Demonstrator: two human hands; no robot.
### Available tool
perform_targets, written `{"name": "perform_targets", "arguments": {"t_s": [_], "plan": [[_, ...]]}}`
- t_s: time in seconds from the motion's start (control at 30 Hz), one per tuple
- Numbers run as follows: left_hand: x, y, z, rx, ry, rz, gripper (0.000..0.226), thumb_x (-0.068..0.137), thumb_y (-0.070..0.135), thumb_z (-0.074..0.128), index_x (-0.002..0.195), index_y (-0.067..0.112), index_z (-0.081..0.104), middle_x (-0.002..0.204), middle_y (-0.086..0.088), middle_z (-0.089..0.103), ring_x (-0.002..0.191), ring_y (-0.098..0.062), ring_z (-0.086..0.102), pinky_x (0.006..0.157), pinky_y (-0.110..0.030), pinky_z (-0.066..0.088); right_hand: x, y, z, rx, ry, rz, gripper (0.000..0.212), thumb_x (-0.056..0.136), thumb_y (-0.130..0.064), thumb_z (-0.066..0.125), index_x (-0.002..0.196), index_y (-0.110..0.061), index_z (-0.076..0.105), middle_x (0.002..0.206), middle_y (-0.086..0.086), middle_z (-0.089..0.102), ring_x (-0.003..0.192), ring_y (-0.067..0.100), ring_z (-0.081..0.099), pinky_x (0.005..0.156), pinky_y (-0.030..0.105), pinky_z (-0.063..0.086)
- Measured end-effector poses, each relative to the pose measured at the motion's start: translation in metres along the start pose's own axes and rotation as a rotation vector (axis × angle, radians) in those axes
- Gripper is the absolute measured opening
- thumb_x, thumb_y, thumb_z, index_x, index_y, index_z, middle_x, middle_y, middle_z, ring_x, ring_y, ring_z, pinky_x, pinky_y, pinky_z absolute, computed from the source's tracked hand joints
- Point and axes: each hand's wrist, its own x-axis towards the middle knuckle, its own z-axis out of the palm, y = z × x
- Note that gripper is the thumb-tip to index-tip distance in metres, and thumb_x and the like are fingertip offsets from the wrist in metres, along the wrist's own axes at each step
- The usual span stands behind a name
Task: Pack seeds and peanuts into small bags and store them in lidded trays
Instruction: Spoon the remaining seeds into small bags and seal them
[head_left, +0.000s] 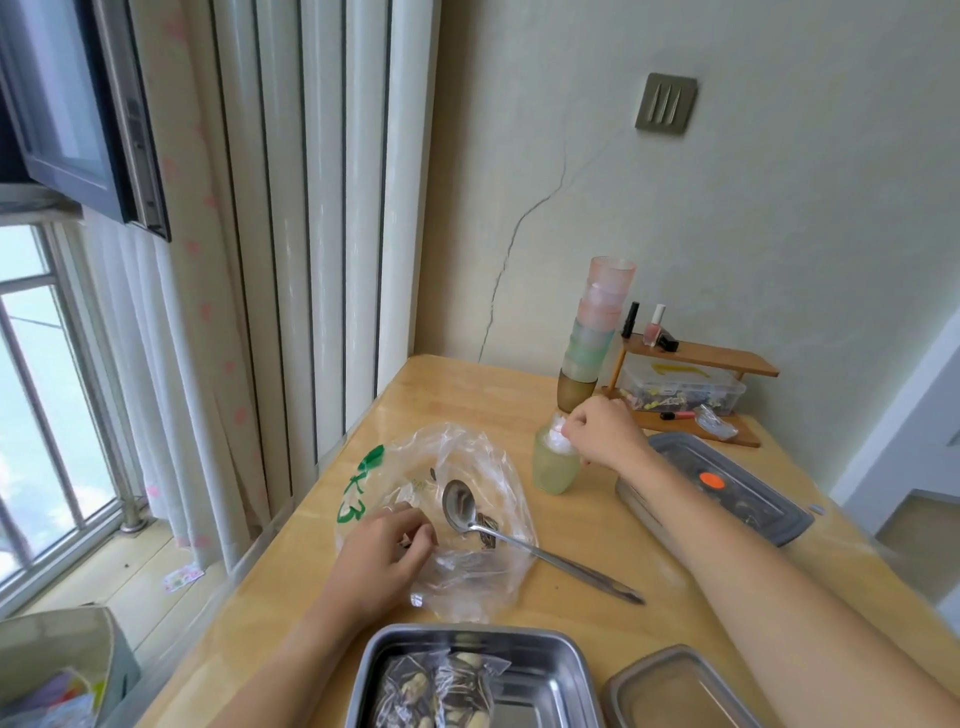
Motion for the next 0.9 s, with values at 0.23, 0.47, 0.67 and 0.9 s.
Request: {"name": "perform_targets", "arguments": {"t_s": [0.23,0.47,0.67,0.9], "plan": [[-0.004,0.008,-0.006,-0.114,0.078,0.022,0.027,0.101,0.044,0.041,0.101,0.035,0.067,0.097,0.022,0.065,0.096,-0.002,0.063,0.082,-0.029,0.052,-0.064,-0.024,-0.017,0.487,0.237,-0.054,0.027,0.088,-0.014,0.058,0.069,-0.011,0.077,0.064,0.005,0.071,0.065,0.025,0.067,0.064,0.035,0.055],[-0.012,0.027,-0.02,-0.32,0.074,0.024,0.043,0.102,0.055,0.038,0.131,0.036,0.063,0.108,0.023,0.072,0.107,-0.002,0.068,0.091,-0.024,0.052,-0.147,-0.063,0.024,1.039,-0.321,0.054,0.028,0.102,-0.006,0.051,0.1,0.0,0.079,0.097,0.016,0.08,0.096,0.03,0.077,0.085,0.039,0.06],[-0.01,0.025,-0.018,-0.285,0.052,0.046,0.027,0.1,0.04,0.061,0.122,0.027,0.07,0.102,0.013,0.073,0.093,-0.015,0.07,0.081,-0.032,0.057,-0.156,-0.062,0.054,1.052,-0.446,0.042,0.028,0.104,-0.006,0.052,0.103,-0.007,0.081,0.103,0.009,0.08,0.101,0.021,0.076,0.088,0.034,0.061],[-0.002,0.023,-0.011,-0.331,0.105,0.031,0.019,0.096,0.013,0.071,0.112,0.023,0.071,0.096,0.009,0.074,0.088,-0.016,0.071,0.078,-0.03,0.058,-0.149,-0.058,0.057,1.129,-0.263,0.048,0.012,0.098,-0.013,0.069,0.103,-0.004,0.076,0.1,0.013,0.078,0.089,0.023,0.077,0.073,0.026,0.056]]}}
